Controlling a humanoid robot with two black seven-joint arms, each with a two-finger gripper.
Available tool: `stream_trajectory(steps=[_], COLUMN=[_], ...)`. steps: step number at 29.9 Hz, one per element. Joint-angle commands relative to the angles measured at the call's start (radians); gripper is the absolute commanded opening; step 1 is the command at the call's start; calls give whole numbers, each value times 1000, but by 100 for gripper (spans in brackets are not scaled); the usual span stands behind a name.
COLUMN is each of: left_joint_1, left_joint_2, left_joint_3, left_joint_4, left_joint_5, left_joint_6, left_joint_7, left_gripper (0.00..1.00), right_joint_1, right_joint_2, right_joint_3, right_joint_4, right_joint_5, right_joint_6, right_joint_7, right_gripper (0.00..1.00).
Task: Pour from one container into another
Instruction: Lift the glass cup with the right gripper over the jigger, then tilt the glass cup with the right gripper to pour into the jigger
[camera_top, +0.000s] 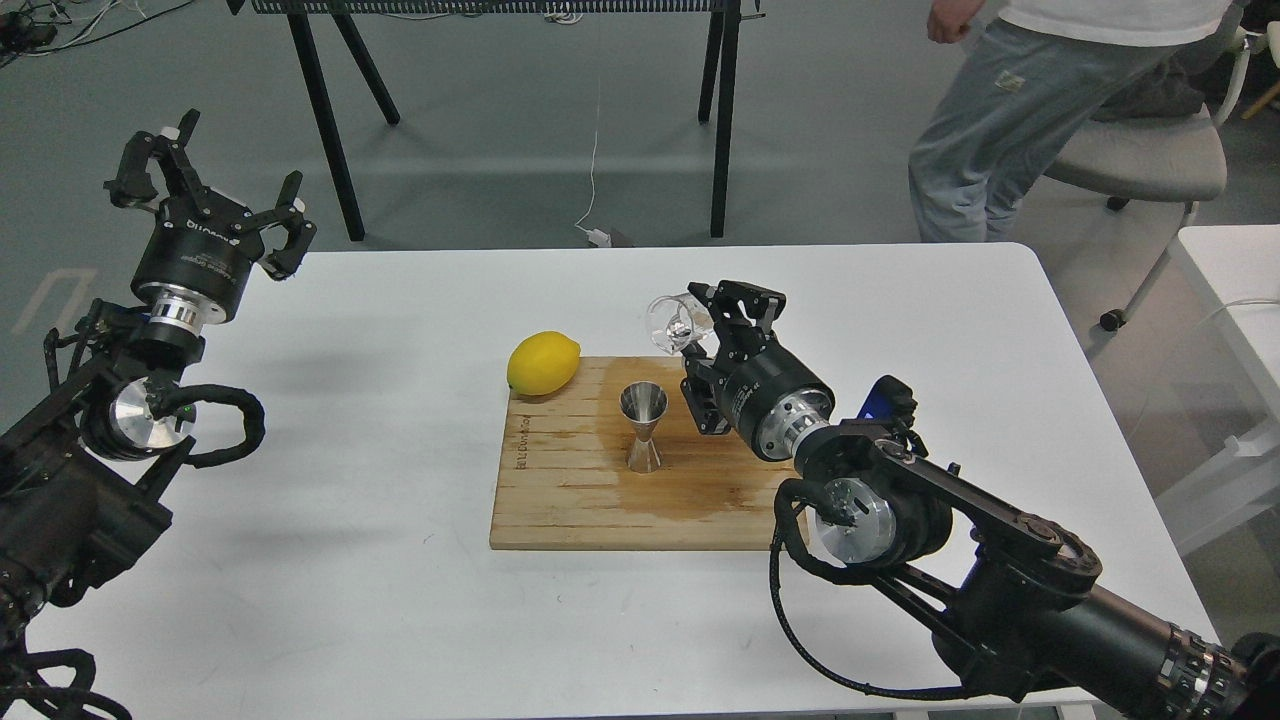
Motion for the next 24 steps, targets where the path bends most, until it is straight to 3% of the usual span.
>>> stream_trajectory(steps=[1, 24], left_joint_1=[0, 8], left_joint_2=[0, -6], left_joint_3=[1, 3], left_joint_4=[-4, -4], left_joint_5=[0, 2], left_joint_6=[0, 0], left_joint_7=[-1, -6], left_gripper=[100, 100], right_joint_1=[2, 103], right_joint_2=[-3, -78], right_joint_3=[-10, -165], right_joint_4=[2, -2], right_joint_5=[-23, -171], right_joint_6=[0, -35], right_joint_7=[-1, -4], right_gripper=[34, 34])
